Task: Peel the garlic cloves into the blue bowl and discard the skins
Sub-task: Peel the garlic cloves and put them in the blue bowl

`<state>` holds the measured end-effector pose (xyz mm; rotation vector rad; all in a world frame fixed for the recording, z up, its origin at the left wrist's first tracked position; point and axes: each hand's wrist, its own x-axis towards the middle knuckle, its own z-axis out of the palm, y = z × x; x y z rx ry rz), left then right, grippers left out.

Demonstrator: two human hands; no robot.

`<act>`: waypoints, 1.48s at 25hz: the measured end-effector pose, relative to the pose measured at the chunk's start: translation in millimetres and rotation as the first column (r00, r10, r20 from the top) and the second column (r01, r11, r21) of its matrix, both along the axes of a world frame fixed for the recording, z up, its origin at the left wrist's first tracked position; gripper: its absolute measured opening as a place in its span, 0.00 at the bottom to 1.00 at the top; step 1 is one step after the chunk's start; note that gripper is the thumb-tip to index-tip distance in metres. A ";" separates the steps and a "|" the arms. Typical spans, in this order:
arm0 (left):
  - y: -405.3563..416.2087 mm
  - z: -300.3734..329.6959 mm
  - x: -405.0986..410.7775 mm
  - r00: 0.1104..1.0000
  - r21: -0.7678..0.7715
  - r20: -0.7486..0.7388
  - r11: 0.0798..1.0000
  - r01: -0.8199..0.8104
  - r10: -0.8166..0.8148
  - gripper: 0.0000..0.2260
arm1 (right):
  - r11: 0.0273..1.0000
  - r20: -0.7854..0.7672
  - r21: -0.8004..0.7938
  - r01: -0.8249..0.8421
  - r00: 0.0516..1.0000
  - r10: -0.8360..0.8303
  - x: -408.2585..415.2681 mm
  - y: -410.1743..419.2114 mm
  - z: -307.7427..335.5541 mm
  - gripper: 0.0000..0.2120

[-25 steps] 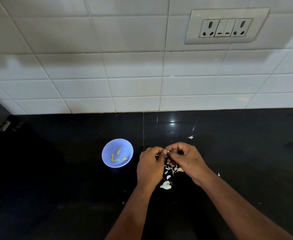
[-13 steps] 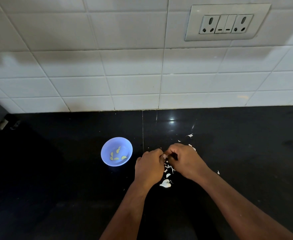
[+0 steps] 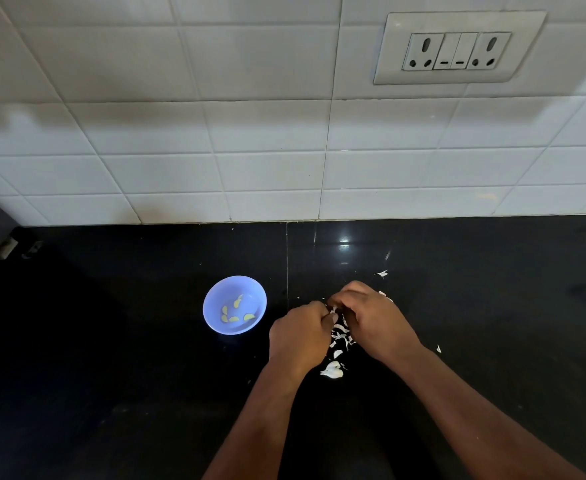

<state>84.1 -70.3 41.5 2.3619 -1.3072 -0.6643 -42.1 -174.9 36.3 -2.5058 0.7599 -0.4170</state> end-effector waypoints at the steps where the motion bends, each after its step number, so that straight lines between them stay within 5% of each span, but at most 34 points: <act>1: -0.8 3.1 0.6 0.997 0.009 0.073 1.000 0.017 -0.018 0.12 | 1.000 0.056 -0.006 0.019 0.998 -0.019 0.1 1.8 -0.4 0.13; 4: -1.0 2.8 0.8 0.994 0.005 0.110 1.000 -0.011 0.011 0.12 | 0.992 0.160 0.070 0.101 0.981 -0.111 0.6 -0.1 0.9 0.12; 8: 1.5 -7.1 -4.2 0.953 -0.106 -0.288 0.986 -0.129 0.094 0.11 | 0.898 0.015 0.413 0.151 0.985 -0.172 -3.3 -2.6 12.0 0.15; 11: 1.8 -8.3 -9.1 0.826 -0.222 -0.547 0.929 -0.295 0.132 0.10 | 0.776 0.078 0.625 0.083 0.983 -0.168 -6.9 1.8 19.3 0.10; 18: 0.2 0.1 -13.9 0.464 -0.174 -0.871 0.782 -0.599 0.162 0.05 | 0.668 0.185 0.741 0.059 0.940 -0.288 -8.0 7.5 24.8 0.07; 23: 3.2 1.1 -17.1 0.509 -0.236 -0.858 0.821 -0.520 0.076 0.05 | 0.347 0.139 0.935 0.068 0.832 -0.537 -5.3 9.3 25.2 0.08; 27: 1.9 -2.9 -22.8 0.489 -0.207 -0.861 0.785 -0.584 0.137 0.06 | 0.468 0.031 0.844 0.262 0.848 -0.530 -7.4 10.9 22.5 0.09; 33: 0.7 -14.6 -27.0 0.554 -0.253 -0.806 0.727 -0.638 0.206 0.05 | 0.511 0.231 0.857 0.065 0.839 -0.493 -3.4 28.4 22.3 0.08; 37: 1.4 -12.3 -33.9 0.593 -0.284 -0.778 0.727 -0.625 0.206 0.06 | 0.499 0.206 0.864 0.067 0.857 -0.473 -4.2 26.6 15.4 0.08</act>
